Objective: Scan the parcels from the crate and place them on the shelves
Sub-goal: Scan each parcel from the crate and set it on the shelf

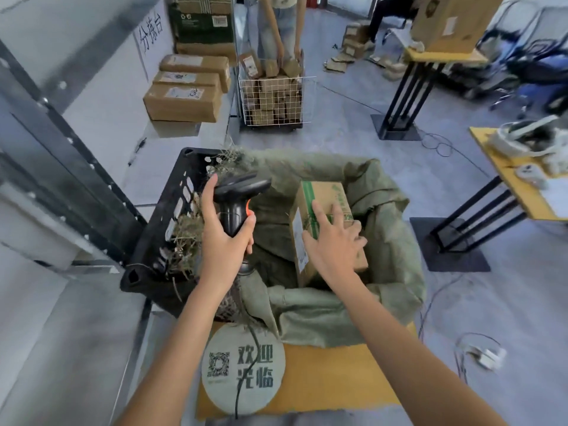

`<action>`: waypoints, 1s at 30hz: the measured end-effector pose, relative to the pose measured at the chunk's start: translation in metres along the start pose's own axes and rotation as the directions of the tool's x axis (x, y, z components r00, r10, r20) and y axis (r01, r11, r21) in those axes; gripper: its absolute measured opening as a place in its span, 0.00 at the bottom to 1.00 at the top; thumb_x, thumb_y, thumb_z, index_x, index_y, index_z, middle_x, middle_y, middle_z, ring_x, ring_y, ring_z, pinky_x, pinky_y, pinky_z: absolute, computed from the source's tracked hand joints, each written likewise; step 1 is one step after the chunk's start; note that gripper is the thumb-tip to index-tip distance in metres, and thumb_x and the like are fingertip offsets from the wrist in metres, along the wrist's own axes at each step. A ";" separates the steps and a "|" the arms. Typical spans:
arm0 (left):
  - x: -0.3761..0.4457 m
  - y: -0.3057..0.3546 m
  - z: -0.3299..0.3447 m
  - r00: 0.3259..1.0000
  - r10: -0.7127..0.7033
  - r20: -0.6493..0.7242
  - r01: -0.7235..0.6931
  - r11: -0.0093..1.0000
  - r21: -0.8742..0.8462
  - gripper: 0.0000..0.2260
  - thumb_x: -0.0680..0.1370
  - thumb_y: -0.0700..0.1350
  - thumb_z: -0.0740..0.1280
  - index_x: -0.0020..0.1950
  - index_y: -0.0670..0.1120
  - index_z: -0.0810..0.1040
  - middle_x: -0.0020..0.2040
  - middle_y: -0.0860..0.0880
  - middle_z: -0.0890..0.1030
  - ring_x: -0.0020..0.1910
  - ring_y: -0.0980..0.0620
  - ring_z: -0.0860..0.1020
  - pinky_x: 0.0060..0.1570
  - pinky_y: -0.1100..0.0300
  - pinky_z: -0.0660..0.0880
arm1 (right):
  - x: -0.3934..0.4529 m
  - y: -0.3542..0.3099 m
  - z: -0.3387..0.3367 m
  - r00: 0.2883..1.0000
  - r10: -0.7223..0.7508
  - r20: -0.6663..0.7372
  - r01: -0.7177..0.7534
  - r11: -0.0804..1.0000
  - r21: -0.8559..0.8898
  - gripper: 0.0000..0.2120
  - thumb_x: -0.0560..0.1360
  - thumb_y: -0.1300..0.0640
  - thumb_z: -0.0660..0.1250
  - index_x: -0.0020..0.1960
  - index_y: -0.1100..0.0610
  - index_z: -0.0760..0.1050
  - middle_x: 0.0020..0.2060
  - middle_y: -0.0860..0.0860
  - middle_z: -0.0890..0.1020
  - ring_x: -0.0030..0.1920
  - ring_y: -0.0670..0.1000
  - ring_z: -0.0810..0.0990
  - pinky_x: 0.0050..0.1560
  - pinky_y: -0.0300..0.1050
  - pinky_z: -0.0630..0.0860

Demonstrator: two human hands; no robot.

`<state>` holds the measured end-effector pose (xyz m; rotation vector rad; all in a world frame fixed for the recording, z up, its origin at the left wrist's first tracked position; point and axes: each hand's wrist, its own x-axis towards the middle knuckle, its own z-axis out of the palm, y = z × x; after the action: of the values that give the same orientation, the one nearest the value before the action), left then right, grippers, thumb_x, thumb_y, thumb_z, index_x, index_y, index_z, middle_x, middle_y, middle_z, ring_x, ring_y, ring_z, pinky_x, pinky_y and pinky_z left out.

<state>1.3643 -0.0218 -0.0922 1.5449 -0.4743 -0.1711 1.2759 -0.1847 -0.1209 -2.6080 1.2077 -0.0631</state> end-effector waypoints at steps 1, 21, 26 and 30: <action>0.003 -0.003 0.002 1.000 -0.019 0.014 0.019 1.000 0.000 0.36 0.82 0.34 0.67 0.79 0.65 0.57 0.41 0.56 0.81 0.25 0.49 0.73 0.28 0.57 0.75 | 0.005 -0.002 0.006 1.000 0.013 0.006 -0.013 1.000 -0.010 0.30 0.81 0.39 0.57 0.80 0.37 0.51 0.81 0.51 0.52 0.73 0.72 0.55 0.67 0.68 0.60; 0.014 -0.023 0.016 0.988 -0.057 0.141 0.039 0.991 0.128 0.39 0.80 0.37 0.71 0.77 0.72 0.57 0.53 0.45 0.82 0.27 0.51 0.78 0.32 0.58 0.78 | 0.072 0.025 0.084 0.982 0.135 0.130 -0.117 0.984 -0.138 0.32 0.80 0.45 0.60 0.80 0.39 0.51 0.81 0.53 0.53 0.75 0.73 0.51 0.70 0.73 0.54; 0.016 -0.023 0.025 0.989 -0.075 0.128 0.067 0.996 0.063 0.40 0.80 0.35 0.70 0.75 0.74 0.57 0.45 0.46 0.81 0.26 0.46 0.76 0.31 0.56 0.78 | 0.088 0.036 0.085 0.987 0.095 0.132 -0.074 0.985 -0.155 0.31 0.80 0.44 0.59 0.80 0.39 0.50 0.80 0.54 0.54 0.74 0.73 0.52 0.69 0.73 0.55; 0.014 -0.026 0.034 0.989 -0.095 0.116 0.093 0.995 0.020 0.40 0.80 0.34 0.69 0.78 0.69 0.57 0.42 0.50 0.82 0.27 0.47 0.75 0.30 0.56 0.77 | 0.102 0.045 0.082 0.988 0.058 0.145 -0.033 0.985 -0.168 0.31 0.81 0.43 0.58 0.80 0.37 0.48 0.81 0.54 0.53 0.75 0.73 0.52 0.70 0.72 0.55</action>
<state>1.3684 -0.0600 -0.1163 1.5786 -0.4960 -0.3328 1.3211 -0.2712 -0.2187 -2.6667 1.2675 0.2477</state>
